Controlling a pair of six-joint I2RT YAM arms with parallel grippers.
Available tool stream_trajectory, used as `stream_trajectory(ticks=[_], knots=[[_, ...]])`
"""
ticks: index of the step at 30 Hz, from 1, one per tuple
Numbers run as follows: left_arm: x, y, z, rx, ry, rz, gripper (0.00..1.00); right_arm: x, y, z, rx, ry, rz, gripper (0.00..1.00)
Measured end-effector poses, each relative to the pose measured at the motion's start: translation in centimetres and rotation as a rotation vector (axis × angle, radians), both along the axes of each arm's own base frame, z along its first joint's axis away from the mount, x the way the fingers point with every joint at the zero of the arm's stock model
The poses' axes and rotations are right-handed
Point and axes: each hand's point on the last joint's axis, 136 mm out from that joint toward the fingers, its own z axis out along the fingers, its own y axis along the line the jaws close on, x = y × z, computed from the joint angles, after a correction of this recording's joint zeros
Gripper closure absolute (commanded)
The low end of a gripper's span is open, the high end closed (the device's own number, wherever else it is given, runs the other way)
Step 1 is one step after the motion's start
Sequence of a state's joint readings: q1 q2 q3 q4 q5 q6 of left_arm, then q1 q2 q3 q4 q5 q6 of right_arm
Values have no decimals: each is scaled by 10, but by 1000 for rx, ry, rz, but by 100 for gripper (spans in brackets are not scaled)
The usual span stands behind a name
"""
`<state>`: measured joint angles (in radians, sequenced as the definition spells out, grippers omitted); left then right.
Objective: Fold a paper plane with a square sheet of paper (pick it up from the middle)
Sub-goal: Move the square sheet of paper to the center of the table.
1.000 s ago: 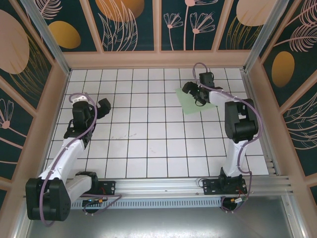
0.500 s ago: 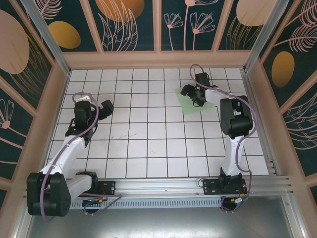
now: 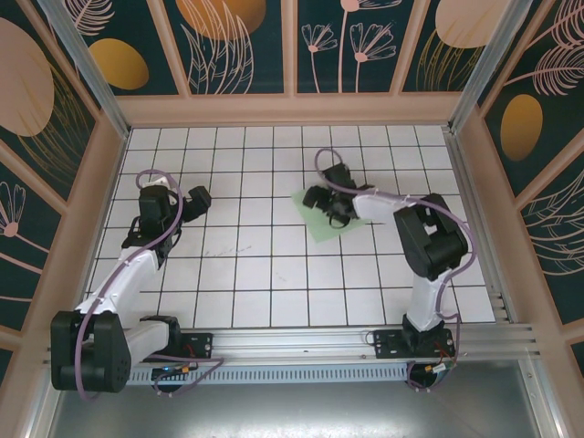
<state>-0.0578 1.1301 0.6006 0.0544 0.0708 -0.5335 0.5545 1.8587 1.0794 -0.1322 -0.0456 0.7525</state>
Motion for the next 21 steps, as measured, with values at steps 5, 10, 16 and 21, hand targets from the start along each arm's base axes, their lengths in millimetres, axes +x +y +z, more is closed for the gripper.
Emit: stream_trajectory(ticks=[5, 10, 16, 21], knots=[[-1, -1, -6, -7, 22, -2, 1, -47, 26, 3, 28, 59, 50, 7], [-1, -3, -7, -16, 25, -7, 1, -44, 22, 19, -27, 100, 59, 6], [0, -5, -6, -23, 25, -16, 1, 17, 18, 43, -55, 14, 58, 9], [0, -6, -8, -27, 35, -24, 2, 42, -2, 9, -128, 61, 61, 9]])
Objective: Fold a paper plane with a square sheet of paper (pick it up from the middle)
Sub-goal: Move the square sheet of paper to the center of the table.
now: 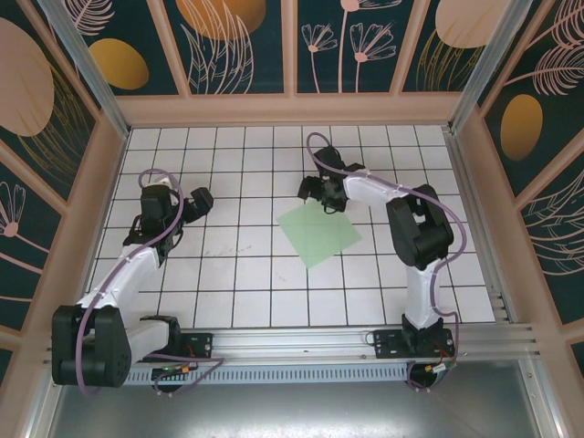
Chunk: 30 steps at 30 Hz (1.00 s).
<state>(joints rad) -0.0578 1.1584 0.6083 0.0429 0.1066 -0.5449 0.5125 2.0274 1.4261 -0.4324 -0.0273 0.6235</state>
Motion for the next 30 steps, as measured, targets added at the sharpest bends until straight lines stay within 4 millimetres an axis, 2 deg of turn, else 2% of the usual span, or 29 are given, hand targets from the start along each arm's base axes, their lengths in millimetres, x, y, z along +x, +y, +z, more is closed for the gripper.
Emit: stream_trajectory(ticks=[2, 5, 10, 13, 17, 20, 22, 24, 27, 30], knots=[[0, 0, -1, -1, 7, -2, 1, 1, -7, -13, -28, 28, 5, 9], [1, -1, -2, -4, 11, -5, 2, 3, -6, -10, -29, 27, 11, 11], [1, -5, -6, -26, 25, -16, 2, -5, -14, -14, -45, 27, -7, 11], [1, -9, -12, -56, 48, -25, 1, -25, -30, -16, -69, 43, -51, 11], [-2, -23, -24, -132, 100, -66, 1, -63, -57, -17, -107, 94, -121, 11], [-4, -37, -36, -187, 150, -105, 2, -76, -69, -14, -146, 116, -134, 8], [-8, -51, -44, -206, 184, -138, 1, -77, -71, -5, -160, 101, -116, 3], [-12, -67, -51, -217, 216, -173, 2, -77, -66, 8, -169, 74, -76, 1], [-20, -91, -58, -239, 252, -227, 1, -84, -48, 25, -171, 25, 16, 1], [-24, -108, -59, -258, 260, -258, 1, -98, -32, 29, -181, 15, 101, 1]])
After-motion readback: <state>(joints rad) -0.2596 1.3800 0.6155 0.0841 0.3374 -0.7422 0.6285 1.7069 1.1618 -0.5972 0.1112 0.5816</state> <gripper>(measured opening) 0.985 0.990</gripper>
